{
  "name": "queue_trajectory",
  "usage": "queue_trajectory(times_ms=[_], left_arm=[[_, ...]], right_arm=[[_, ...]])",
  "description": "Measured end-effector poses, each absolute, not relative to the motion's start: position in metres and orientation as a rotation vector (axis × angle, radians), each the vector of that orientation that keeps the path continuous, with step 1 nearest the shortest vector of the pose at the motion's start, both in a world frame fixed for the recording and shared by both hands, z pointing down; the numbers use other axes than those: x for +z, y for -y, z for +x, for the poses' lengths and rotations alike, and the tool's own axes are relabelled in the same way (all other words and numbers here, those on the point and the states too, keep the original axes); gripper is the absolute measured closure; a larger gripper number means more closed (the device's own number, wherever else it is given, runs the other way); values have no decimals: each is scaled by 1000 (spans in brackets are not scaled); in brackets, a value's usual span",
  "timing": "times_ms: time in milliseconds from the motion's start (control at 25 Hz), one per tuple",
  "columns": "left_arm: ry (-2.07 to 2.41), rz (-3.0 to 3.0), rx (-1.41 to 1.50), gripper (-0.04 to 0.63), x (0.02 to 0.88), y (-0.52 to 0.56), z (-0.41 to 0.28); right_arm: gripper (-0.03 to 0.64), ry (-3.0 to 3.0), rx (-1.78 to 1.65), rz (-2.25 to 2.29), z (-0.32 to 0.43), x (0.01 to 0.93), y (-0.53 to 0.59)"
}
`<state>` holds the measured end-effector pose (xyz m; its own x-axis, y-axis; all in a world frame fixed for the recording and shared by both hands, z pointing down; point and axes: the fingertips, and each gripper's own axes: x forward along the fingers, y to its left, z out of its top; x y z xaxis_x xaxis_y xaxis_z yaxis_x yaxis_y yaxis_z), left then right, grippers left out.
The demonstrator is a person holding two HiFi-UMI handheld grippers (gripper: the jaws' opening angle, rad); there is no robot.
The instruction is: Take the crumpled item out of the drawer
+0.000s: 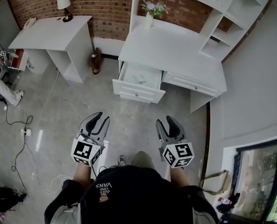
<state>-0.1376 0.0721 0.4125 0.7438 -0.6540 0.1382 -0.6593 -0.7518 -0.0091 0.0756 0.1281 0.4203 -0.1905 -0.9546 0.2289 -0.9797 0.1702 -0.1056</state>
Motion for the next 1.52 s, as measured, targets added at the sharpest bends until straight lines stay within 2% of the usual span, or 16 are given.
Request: queue_trajectory(times_ms=[960,1200,1520], left_arm=[[1277,2810,233,497,428,99,6],[1362,2743,239,497,433,117,16],[1389,2708,261,497,444,154,0]], right_arm=[[459,2443,344,1649,199,452,93],[459,2418,370,1519,215,483,132],[459,2379,363,1423,201,517,180]])
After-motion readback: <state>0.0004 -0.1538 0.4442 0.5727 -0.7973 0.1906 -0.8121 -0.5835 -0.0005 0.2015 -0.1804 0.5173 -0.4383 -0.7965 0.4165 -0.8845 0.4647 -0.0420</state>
